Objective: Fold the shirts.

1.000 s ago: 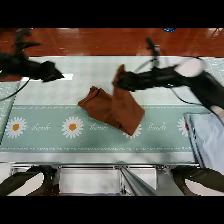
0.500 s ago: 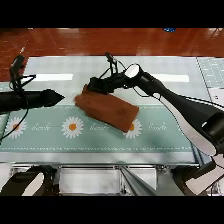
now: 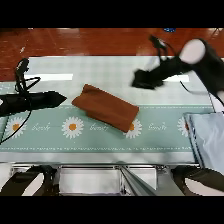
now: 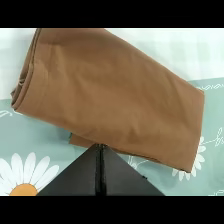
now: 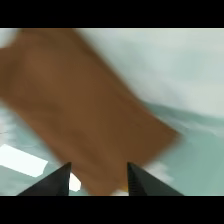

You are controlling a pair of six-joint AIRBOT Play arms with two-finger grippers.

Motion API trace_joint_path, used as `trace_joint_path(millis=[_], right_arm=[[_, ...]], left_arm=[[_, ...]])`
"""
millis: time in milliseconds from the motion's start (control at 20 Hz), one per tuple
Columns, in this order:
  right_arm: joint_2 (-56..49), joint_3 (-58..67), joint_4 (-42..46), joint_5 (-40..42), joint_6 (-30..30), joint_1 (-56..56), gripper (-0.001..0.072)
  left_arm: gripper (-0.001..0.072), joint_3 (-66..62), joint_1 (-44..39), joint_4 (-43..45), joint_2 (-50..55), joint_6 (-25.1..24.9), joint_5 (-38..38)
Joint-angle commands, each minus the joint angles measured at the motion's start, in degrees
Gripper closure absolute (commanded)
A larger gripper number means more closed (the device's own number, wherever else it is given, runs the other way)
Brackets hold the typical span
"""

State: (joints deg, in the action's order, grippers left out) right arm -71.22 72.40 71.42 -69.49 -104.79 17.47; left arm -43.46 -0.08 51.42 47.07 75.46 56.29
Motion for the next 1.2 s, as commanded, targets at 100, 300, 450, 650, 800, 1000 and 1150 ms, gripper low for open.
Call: trace_joint_path(millis=[100, 300, 450, 650, 800, 1000, 1150], right_arm=[[18.5, -33.8, 11.9, 17.6, -23.8, 1.6, 0.0297], [14.2, -40.0, -9.0, 31.8, -15.0, 1.7, 0.0296], [7.1, -40.0, -23.7, 35.1, -3.6, 1.7, 0.0294], [-1.1, -39.9, -40.6, 35.7, 10.7, 1.7, 0.0294], [-6.8, -38.1, -53.7, 33.0, 22.5, 1.7, 0.0295], [-14.5, -27.8, -58.7, 24.3, 32.5, 1.6, 0.0623], [-15.1, -15.2, -52.6, 20.9, 33.8, 1.2, 0.0685]], left_arm=[[0.0691, 0.6, -0.2, 0.0, 0.1, 0.2, -0.2], [0.0691, 1.9, -0.2, 0.0, 0.1, 0.2, -0.2], [0.0691, 2.3, -0.2, 0.0, 0.1, 0.2, 1.0], [0.0691, 2.3, -0.2, 0.0, 0.1, 0.2, 1.8], [0.0691, 2.3, -0.2, 0.0, 0.1, 0.2, 1.7], [0.0691, 2.3, -0.2, 0.0, 0.1, 0.2, 1.1], [0.0691, 2.3, -0.2, 0.0, 0.1, 0.2, 0.9]])
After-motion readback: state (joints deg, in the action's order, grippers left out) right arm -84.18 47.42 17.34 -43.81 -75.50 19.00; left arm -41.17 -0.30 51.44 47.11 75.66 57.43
